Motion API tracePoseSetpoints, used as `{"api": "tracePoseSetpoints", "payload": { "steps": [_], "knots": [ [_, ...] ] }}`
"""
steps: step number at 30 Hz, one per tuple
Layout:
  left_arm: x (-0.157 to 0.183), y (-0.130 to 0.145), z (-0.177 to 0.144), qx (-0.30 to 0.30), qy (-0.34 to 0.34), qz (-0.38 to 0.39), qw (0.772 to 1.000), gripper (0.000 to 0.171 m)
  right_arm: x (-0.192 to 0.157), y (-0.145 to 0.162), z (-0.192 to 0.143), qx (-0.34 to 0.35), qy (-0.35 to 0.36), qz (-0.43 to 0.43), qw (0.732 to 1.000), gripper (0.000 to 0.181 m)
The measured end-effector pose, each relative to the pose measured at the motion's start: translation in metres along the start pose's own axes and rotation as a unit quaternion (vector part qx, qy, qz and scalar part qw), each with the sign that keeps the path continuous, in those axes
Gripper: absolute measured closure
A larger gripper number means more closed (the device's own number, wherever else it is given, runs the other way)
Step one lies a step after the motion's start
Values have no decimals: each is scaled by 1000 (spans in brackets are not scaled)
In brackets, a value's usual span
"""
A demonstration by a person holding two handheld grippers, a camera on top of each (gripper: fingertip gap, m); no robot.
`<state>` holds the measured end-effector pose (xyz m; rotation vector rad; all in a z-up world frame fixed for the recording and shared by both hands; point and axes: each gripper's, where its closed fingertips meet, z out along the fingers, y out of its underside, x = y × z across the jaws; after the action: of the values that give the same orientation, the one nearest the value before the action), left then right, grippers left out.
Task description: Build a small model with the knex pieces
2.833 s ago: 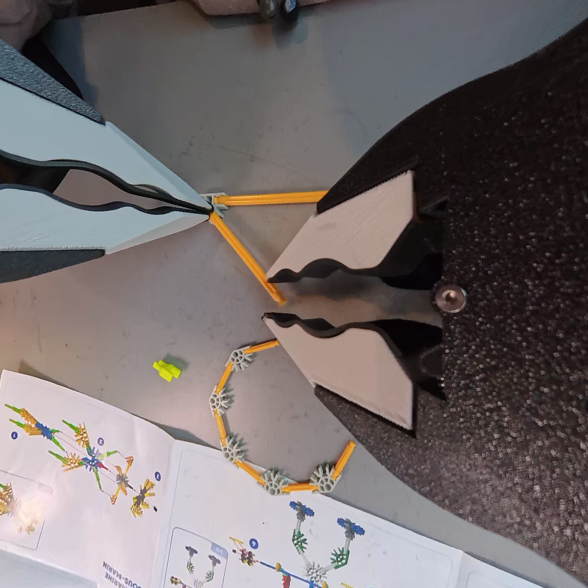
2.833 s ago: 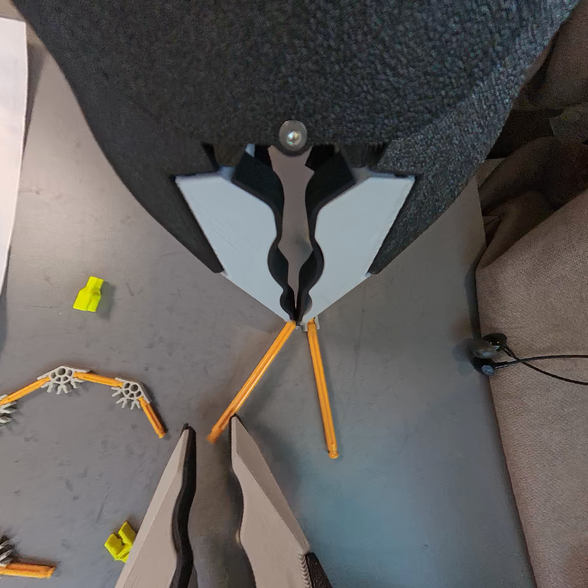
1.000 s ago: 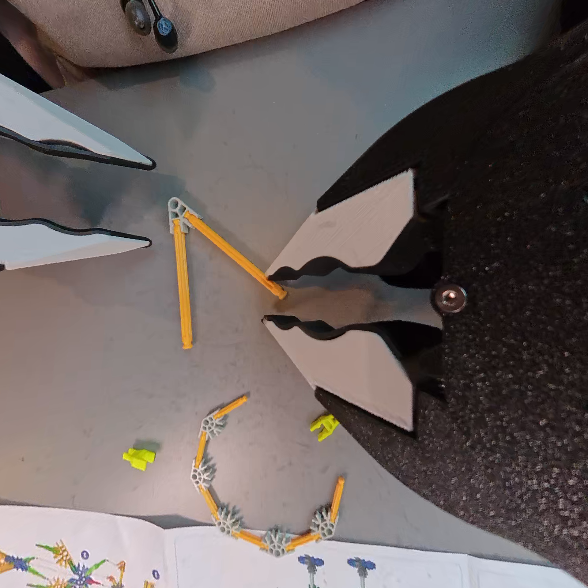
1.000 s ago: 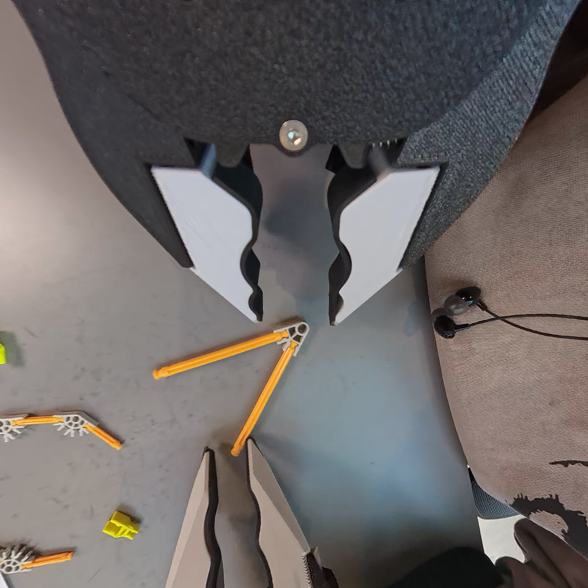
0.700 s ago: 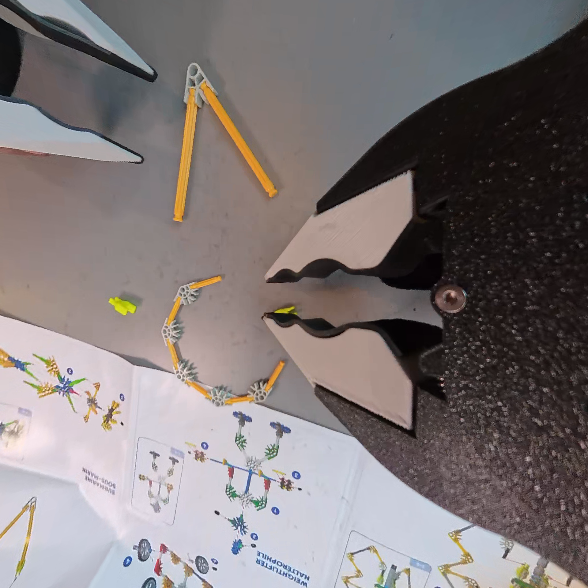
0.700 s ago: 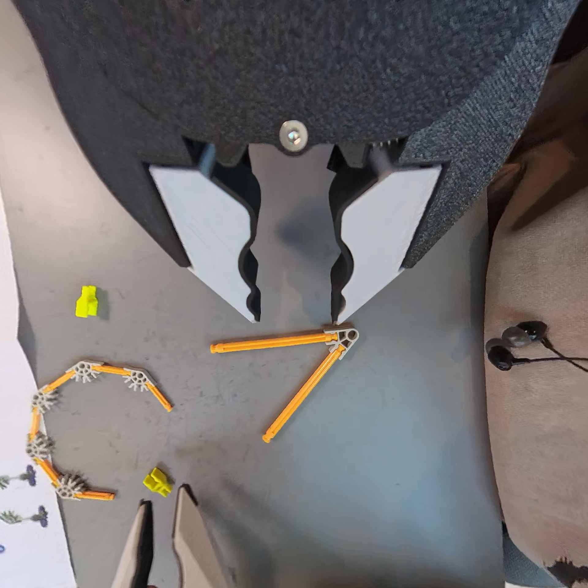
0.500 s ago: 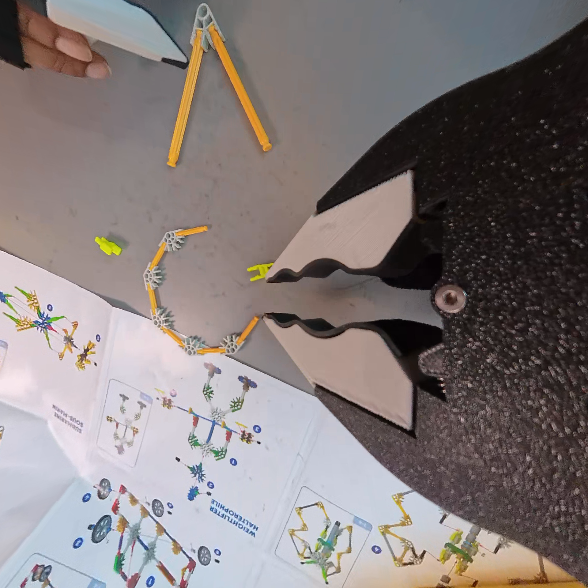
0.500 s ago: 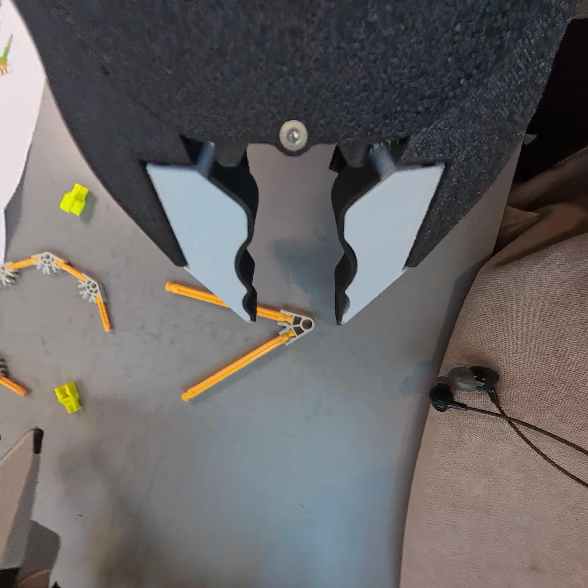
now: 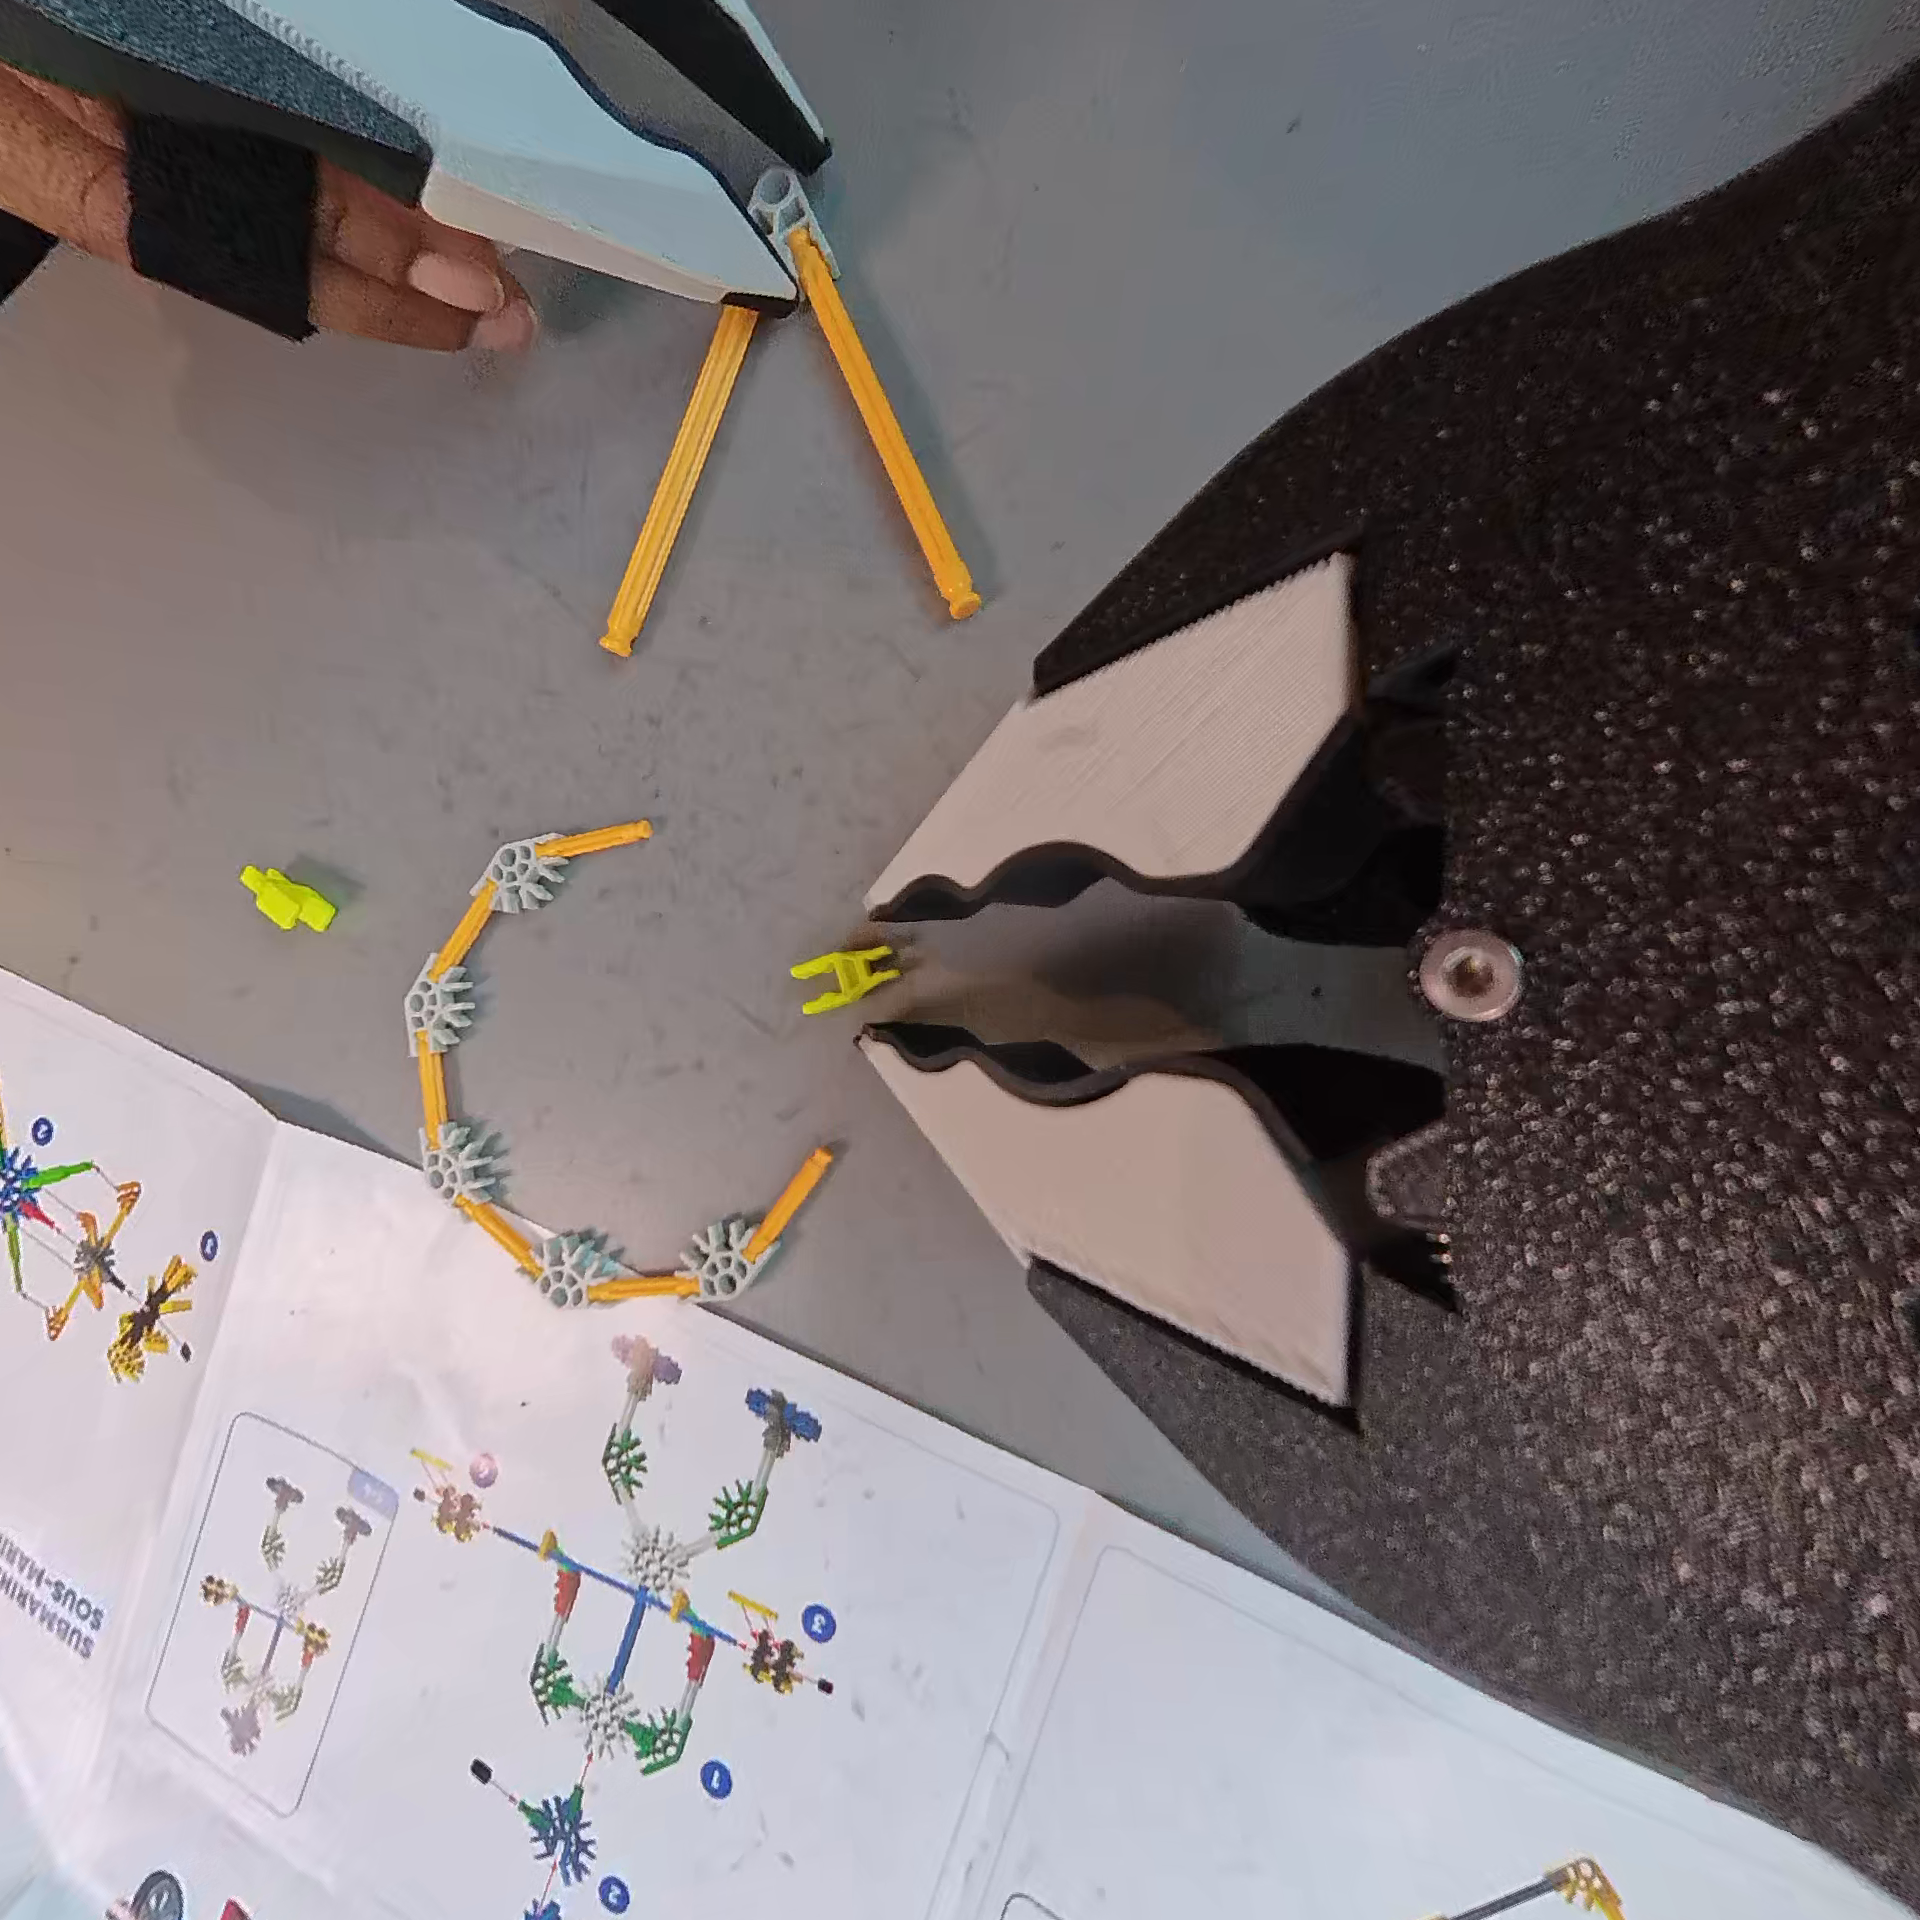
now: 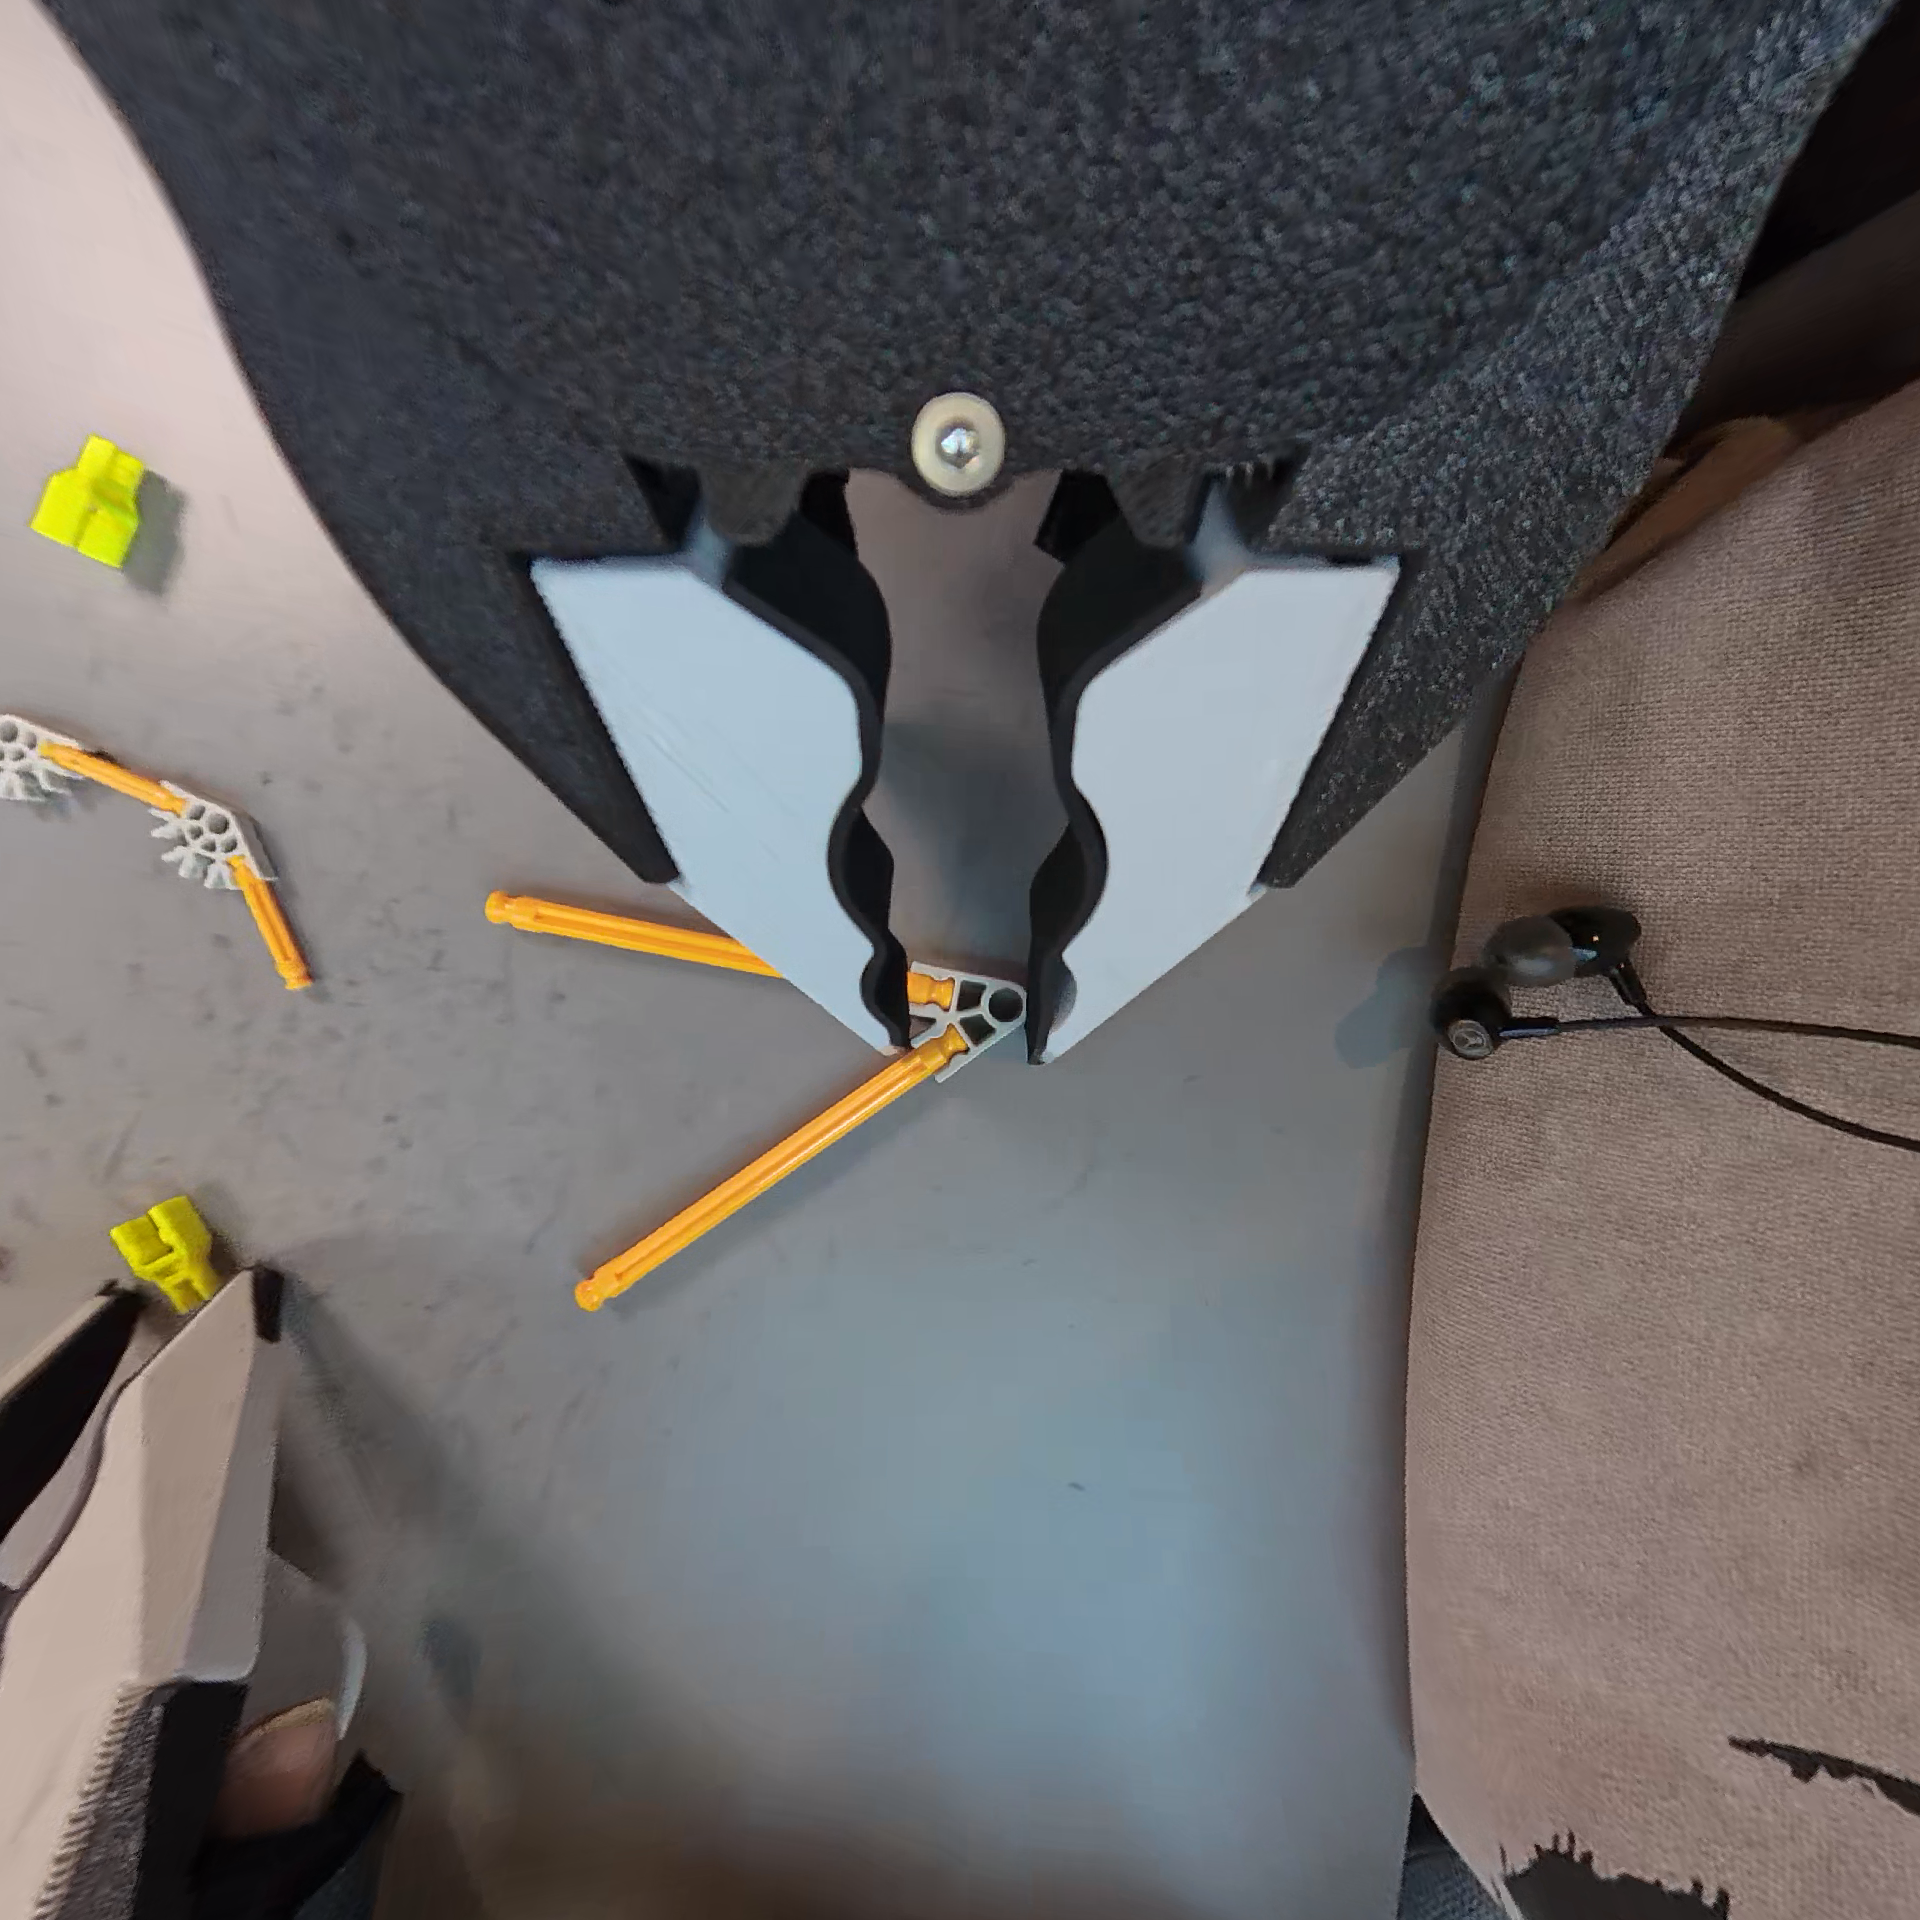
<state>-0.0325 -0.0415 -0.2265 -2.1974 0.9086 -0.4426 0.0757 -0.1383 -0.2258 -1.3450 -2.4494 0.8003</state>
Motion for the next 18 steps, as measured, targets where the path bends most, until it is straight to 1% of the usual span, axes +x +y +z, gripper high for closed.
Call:
{"api": "tracePoseSetpoints", "payload": {
  "steps": [3,6,8,14,18],
  "knots": [
    [5,-2,1,1,7,0,1000,157,-6,-6,-2,23,-23,33,999,157],
    [7,-2,3,-2,7,2,1000,163,-8,-16,-12,66,-36,34,997,153],
    [8,-2,4,-3,7,6,1000,165,6,-16,-21,79,-12,23,997,153],
    [11,-6,4,5,10,15,1000,166,63,-11,-42,81,80,-2,994,153],
    [36,-21,-4,55,71,55,994,166,89,-18,-42,98,101,-26,990,153]
  ]
}}
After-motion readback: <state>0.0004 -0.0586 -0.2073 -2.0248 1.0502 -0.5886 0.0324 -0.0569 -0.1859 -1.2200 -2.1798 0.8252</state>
